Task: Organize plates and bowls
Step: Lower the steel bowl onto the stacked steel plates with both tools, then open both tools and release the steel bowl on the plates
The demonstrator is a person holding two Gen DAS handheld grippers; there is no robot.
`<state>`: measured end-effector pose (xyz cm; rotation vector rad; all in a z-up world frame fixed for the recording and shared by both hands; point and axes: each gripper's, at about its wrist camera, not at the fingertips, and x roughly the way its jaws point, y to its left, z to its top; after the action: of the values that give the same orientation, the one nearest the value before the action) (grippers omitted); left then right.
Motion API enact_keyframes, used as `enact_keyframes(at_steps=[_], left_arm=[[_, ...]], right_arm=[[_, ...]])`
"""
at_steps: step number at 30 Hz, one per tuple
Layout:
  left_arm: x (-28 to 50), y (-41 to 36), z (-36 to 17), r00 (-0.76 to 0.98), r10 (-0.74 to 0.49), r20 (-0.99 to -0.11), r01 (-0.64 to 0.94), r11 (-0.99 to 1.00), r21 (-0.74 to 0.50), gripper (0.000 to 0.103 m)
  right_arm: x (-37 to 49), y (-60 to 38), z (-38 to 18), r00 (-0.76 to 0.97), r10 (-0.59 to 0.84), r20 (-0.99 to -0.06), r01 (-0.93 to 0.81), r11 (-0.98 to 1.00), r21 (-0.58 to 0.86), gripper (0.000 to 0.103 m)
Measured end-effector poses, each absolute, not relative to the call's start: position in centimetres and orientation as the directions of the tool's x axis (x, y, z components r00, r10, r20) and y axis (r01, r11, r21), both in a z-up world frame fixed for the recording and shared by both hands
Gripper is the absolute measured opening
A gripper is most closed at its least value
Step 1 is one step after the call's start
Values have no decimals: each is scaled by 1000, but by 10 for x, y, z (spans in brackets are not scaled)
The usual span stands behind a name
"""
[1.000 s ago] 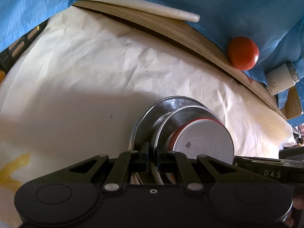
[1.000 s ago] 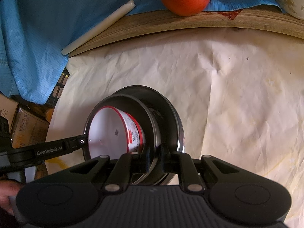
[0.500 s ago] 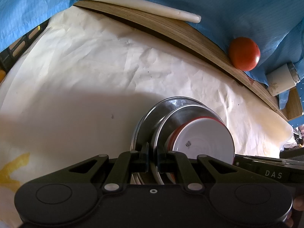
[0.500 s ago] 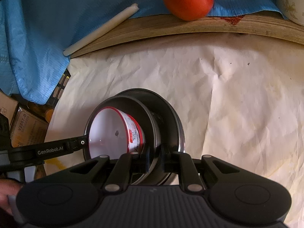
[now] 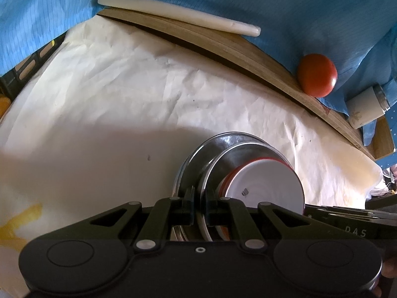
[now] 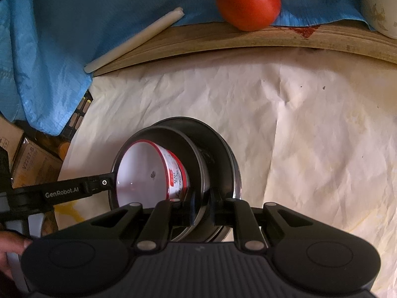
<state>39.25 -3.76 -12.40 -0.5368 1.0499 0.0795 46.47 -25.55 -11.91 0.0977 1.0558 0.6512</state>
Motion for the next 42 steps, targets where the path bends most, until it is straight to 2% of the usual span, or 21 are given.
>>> enact_keyframes(at_steps=[6,14,18,26,29,31,33,37,42], left_arm=[[390,-37,-123,515,-172,-840,-317,872,-373,16],[388,-39,-121,527,-151,-836,-315,879,-357,18],[388,-39,-119,525,-108,-844,-330,889,-319,37],[385,-37,-119,524,-67,-849,-355,889,-290,52],[384,-37,-118,524,-44,-851,-370,888,-273,60],[383,-37,-116,521,-17,-853,-387,886,-255,73],[382,-37,-115,525,10,-851,-402,884,-238,80],[379,-39,-113,530,45,-847,-415,885,-212,86],[373,-44,-114,529,78,-845,-437,879,-193,86]], right_arm=[[464,-258,-117,347,531,-773,-452,817,358,26],[461,-263,-114,373,527,-764,-454,821,345,34],[460,-267,-112,381,531,-757,-451,822,349,41],[457,-267,-114,392,528,-754,-453,824,341,46],[457,-268,-114,404,522,-751,-453,827,332,53],[457,-270,-113,414,519,-748,-452,830,327,58],[457,-274,-113,424,516,-744,-450,833,321,67],[456,-280,-111,438,522,-732,-457,830,318,75],[453,-285,-110,446,535,-717,-485,818,309,85]])
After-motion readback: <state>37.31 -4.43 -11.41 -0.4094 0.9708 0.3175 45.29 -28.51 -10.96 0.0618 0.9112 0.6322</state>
